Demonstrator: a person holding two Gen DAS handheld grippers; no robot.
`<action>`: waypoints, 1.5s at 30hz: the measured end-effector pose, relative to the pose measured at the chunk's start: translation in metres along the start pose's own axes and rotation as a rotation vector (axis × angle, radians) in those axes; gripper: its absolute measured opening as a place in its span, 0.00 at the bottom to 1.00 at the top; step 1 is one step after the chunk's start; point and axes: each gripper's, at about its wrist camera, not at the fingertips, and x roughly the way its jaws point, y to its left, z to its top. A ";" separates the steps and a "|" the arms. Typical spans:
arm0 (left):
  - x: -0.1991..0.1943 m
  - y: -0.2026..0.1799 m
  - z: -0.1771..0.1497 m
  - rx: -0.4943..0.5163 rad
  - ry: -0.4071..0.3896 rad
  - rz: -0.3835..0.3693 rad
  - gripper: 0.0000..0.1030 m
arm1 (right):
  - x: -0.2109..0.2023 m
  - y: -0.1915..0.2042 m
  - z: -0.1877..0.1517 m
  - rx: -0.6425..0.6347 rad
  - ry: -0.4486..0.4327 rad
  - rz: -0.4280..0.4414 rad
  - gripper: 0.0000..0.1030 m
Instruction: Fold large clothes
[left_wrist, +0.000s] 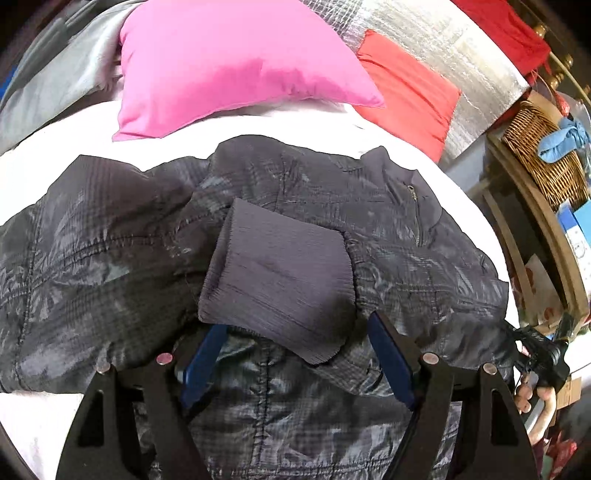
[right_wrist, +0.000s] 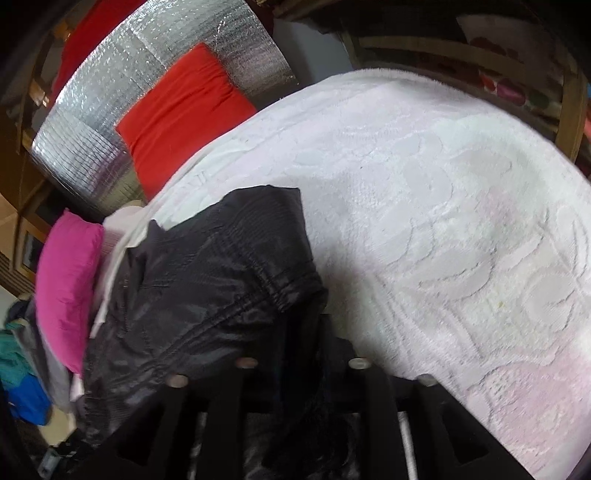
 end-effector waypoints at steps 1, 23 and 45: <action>-0.001 0.003 -0.003 0.000 0.003 0.007 0.77 | 0.001 0.000 -0.001 0.017 0.009 0.034 0.79; -0.037 -0.004 -0.015 0.047 -0.117 0.198 0.62 | -0.033 0.053 -0.022 -0.201 -0.116 -0.131 0.70; -0.163 0.312 -0.128 -0.987 -0.283 0.312 0.69 | -0.071 0.146 -0.129 -0.426 -0.108 0.232 0.56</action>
